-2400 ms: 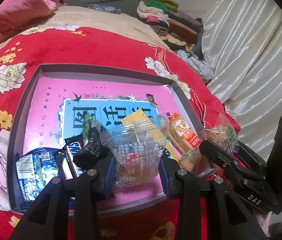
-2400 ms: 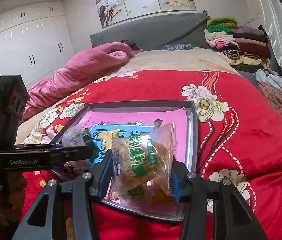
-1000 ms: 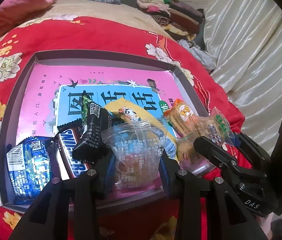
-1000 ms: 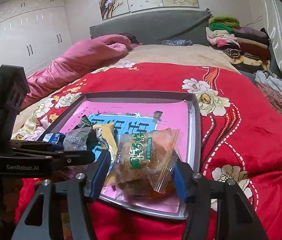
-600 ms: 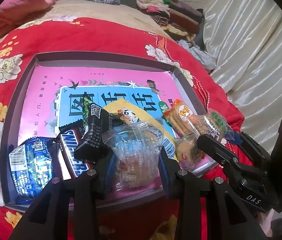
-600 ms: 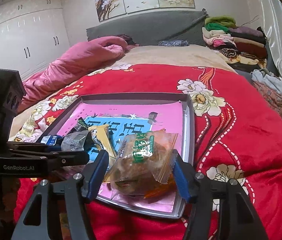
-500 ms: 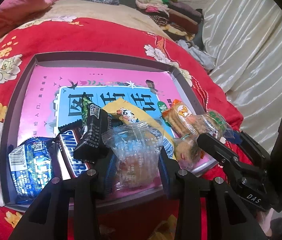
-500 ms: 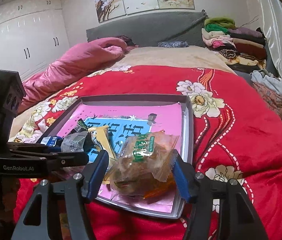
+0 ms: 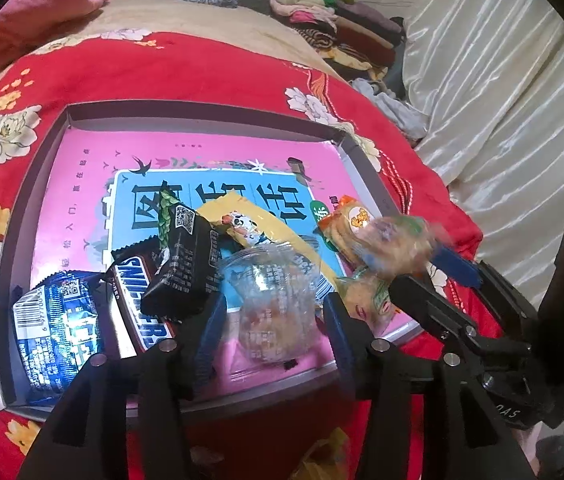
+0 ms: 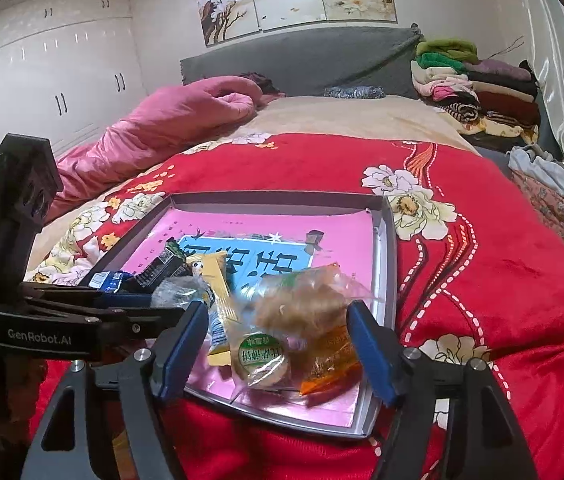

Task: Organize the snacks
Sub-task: 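Lower and release the clear bag beside the black pack while the right tool releases the pastry bag, then withdraw both open tools toward the dark candy and the yellow-green bag, then grasp the small dark wrapped candy with the left tool while the right tool grasps the yellow-green bag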

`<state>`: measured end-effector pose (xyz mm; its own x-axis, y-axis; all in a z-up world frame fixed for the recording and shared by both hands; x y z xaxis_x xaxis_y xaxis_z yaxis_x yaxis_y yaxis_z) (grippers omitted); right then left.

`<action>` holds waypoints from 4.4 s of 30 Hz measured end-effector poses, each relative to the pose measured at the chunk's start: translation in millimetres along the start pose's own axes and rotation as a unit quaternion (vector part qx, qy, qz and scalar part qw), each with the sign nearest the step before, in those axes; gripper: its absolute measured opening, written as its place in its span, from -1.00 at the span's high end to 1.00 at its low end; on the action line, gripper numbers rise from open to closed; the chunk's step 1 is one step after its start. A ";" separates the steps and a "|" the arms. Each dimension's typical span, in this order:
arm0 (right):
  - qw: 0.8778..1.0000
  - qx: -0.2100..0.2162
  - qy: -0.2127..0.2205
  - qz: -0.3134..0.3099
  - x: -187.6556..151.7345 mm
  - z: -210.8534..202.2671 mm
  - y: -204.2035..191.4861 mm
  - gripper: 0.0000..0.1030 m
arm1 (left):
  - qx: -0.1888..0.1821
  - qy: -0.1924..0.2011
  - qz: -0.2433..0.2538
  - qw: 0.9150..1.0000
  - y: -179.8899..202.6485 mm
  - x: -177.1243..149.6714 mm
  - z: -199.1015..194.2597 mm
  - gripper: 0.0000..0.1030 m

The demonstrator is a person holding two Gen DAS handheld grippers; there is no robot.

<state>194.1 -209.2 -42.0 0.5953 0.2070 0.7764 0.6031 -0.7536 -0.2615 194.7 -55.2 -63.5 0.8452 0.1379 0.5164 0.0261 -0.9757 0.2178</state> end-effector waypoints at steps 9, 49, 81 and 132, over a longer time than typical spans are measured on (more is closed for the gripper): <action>1.000 -0.008 0.005 -0.003 1.1 -2.3 0.9 -0.48 | 0.002 0.004 0.004 1.000 2.0 -0.4 -6.2 -0.22; 0.997 0.022 0.072 0.004 10.4 -44.2 -3.0 -0.97 | 0.033 0.052 -0.011 0.998 -27.7 -2.0 -68.8 -0.52; 0.995 0.064 -0.053 0.057 -39.1 -19.7 -57.5 -0.97 | 0.074 0.025 0.011 0.997 -47.3 -40.5 -75.1 -0.52; 0.982 0.010 -0.189 -0.024 -92.7 38.3 -97.4 -0.44 | 0.075 -0.029 0.039 0.996 -52.6 -78.4 -41.1 -0.16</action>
<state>100.5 -131.1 -110.5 0.7175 0.4622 0.5212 0.6439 -0.7254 -0.2432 105.1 -7.8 -81.4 0.8770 0.0547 0.4774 0.0346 -0.9981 0.0508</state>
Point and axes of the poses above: each gripper's, at about its wrist camera, not at the fingertips, and z roughly the way its jaws point, y to its right, x to its top, the point moved 3 cm from there along z, roughly the way its jaws point, and after that the axes turned 12 degrees about x, right-handed, at the moved point
